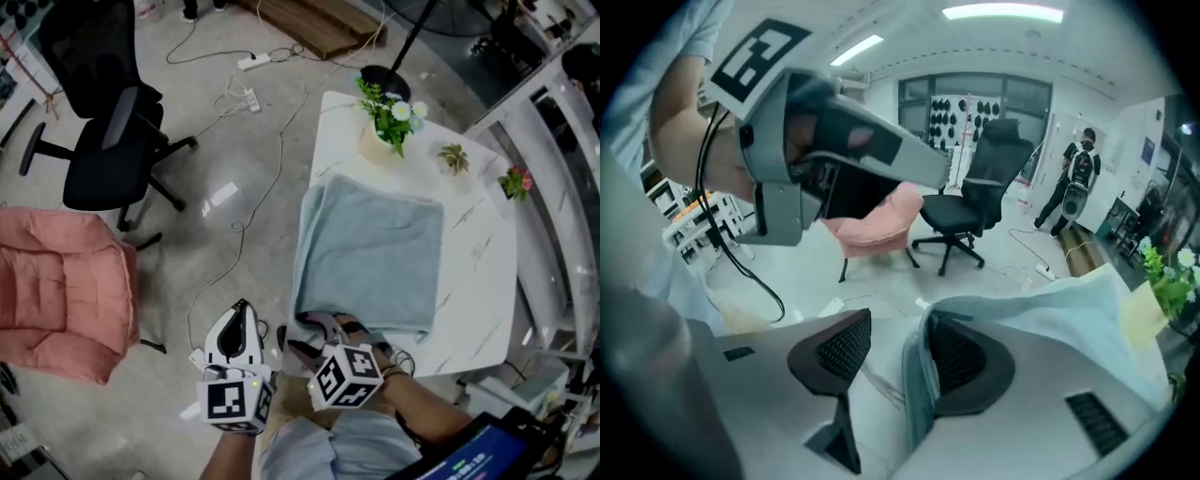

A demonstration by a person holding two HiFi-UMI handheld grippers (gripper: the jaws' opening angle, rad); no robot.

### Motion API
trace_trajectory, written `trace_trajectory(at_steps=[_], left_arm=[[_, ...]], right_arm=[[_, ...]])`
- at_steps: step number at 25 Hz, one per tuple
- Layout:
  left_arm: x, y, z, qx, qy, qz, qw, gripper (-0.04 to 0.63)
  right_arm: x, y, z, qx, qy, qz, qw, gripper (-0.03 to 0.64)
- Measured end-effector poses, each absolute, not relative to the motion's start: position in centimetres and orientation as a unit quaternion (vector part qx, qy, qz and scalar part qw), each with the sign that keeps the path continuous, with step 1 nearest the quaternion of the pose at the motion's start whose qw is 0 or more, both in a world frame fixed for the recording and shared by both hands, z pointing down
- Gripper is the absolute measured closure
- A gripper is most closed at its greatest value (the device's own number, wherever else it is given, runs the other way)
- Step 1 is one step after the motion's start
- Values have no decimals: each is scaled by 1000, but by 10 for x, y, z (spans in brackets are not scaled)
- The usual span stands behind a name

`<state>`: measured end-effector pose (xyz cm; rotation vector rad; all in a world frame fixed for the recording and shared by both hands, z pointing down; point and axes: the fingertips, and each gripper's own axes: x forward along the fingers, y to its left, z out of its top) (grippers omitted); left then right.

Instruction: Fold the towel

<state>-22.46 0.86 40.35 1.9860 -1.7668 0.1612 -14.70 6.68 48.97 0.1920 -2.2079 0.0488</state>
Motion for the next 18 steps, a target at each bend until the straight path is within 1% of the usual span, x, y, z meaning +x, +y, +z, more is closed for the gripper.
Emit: trace_trajectory(at_steps=[3,5,8,10,14,16,18], left_arm=[[-221,5,400,731,-639,53,234,588],[-216,3,397,734,-635,52,236,588],[-208,-7,386,742,-628,45,231,588],[-199,-18,379,756,-616,37,218,588],[-177,-24,375,771,-598,33,216,588],[-169,-22,382,771,-595,46,224,588],[-163,-19,391,766,-595,62,236,586]], right_arm=[[-147,65,458,89,-911,44,401,397],[-145,69,444,83,-918,61,383,399],[-141,77,437,62,-918,71,386,403],[-133,67,428,76,-919,74,380,411],[-101,18,394,141,-924,96,343,439],[-87,-22,375,174,-925,79,327,445],[-75,-68,361,203,-921,45,329,446]])
